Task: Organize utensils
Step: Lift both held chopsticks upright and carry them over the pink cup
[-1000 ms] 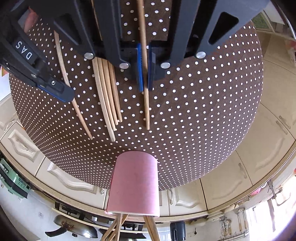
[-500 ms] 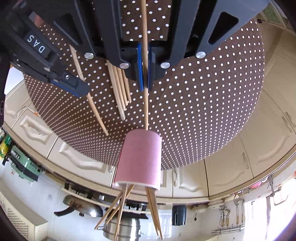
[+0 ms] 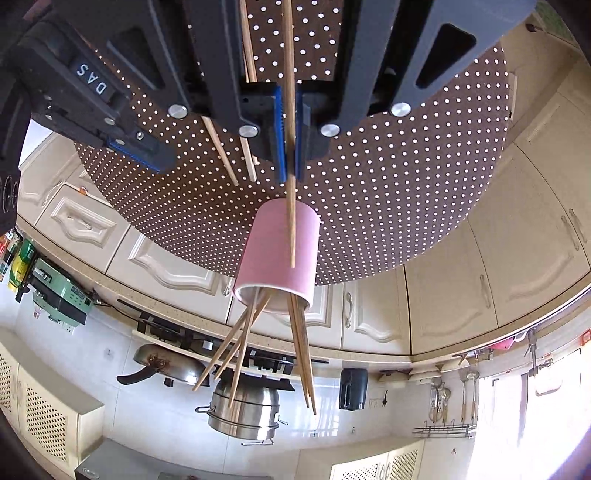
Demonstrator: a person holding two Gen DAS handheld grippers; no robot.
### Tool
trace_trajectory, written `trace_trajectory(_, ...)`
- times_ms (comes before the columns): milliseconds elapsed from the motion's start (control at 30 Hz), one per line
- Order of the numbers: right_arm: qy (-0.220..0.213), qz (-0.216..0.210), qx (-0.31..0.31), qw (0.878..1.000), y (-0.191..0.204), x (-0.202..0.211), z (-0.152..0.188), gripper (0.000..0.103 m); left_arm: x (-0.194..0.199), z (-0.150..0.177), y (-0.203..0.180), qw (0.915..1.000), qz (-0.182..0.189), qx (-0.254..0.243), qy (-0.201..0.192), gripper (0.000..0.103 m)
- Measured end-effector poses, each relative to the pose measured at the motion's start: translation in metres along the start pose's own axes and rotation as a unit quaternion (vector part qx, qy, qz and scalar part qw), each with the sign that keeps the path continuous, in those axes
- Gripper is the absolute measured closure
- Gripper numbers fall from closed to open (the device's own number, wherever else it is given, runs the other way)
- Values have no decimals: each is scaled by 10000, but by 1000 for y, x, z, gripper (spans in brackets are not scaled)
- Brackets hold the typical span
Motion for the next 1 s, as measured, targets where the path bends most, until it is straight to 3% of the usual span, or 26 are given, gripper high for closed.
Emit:
trace_trajectory(33,148,108,97,9998,-1,-5,3,92,-2,1,0,10000,10,-1,52,97)
trace_trajectory(100,337,302,133,9989,-6,-12,8,69,-5,5,0,9997,-63,-23,226,97)
trace_trajectory(133,358,338,125,9987,-8,-13,9,39,-6,7,-1,9996,-73,-29,280,97)
trace_trajectory(233,307,454,289,9981,-9,-15,14,38,-10,11,-1,9991,-70,-54,420,97)
trace_trajectory(333,496,546,479,9961,-7,-26,20,38,-15,17,1,9982,-82,-53,590,97)
trace_trajectory(400,708,646,669,9932,-6,-35,27,44,-20,21,3,9974,-83,3,714,97)
trace_trajectory(467,979,796,779,9889,-5,-45,37,70,-24,26,6,9965,-54,54,828,97)
trace_trajectory(600,1071,1002,1073,9834,-6,-54,40,83,-31,35,10,9948,-80,119,1006,97)
trace_trajectory(633,1074,960,1064,9838,-5,-56,41,95,-33,36,11,9945,-75,127,1038,97)
trace_trajectory(800,1027,514,732,9907,-9,-53,38,97,-36,39,10,9941,-15,143,1075,97)
trace_trajectory(1000,536,314,460,9970,-11,-38,18,97,-31,26,4,9962,21,96,864,97)
Point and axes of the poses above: each gripper's, at about its wrist camera, not at the fingertips, and x roughly against the way its jaws point, y to its left, z to its underside, the point moved 10 cm from there along -x, roughly the way its jaws point, and after that the axes turned 1 degree about x, right-handed, at the moved point
